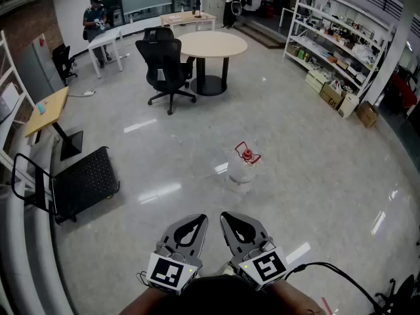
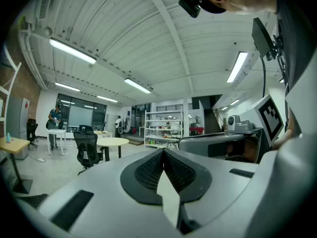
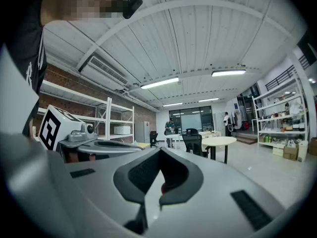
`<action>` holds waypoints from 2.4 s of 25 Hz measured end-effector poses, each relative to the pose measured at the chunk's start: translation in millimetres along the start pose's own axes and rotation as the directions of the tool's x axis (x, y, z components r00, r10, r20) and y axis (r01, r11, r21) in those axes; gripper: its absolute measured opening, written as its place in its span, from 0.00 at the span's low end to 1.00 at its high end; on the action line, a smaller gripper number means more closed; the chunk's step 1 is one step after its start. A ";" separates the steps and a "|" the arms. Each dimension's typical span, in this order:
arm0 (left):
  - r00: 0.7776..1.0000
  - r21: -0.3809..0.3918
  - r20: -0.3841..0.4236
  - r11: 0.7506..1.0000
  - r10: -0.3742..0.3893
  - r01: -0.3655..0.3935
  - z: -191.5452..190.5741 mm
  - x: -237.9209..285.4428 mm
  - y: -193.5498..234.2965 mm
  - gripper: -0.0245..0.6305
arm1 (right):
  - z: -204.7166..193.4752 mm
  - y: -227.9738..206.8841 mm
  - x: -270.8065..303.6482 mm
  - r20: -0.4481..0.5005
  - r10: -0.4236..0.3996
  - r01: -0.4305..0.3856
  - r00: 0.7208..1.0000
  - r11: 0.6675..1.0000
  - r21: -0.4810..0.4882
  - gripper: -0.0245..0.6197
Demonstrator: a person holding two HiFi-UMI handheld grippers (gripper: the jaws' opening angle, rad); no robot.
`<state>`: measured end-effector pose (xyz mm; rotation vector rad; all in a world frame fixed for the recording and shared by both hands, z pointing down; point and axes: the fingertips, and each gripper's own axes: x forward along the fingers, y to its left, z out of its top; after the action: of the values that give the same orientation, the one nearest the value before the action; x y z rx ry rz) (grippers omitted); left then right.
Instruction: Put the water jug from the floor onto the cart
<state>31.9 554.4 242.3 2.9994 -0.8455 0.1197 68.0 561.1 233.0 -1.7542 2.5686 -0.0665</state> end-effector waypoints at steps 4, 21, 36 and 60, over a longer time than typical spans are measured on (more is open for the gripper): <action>0.999 0.008 -0.031 1.000 0.007 -0.007 -4.8 -1.5 -0.4 0.04 | 2.6 0.3 -1.8 0.003 0.003 -0.003 1.000 1.000 -0.005 0.04; 0.999 -0.011 -0.016 0.999 -0.030 0.030 -8.9 15.7 -7.3 0.04 | 10.8 -10.3 -9.4 0.074 -0.020 0.019 0.997 1.000 0.017 0.05; 0.995 -0.025 -0.047 0.996 -0.084 0.083 -13.7 128.6 -60.9 0.04 | 1.5 -126.9 -56.7 0.086 -0.119 0.108 0.989 0.987 0.118 0.05; 0.913 -0.056 -0.161 0.927 -0.374 0.370 -71.0 438.7 107.0 0.04 | -77.5 -395.8 146.7 -0.071 -0.457 0.460 0.887 0.852 0.250 0.05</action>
<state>344.2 237.8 348.4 3.0051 -0.2481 0.3443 379.0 282.0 331.0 -2.2050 1.9667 -0.4032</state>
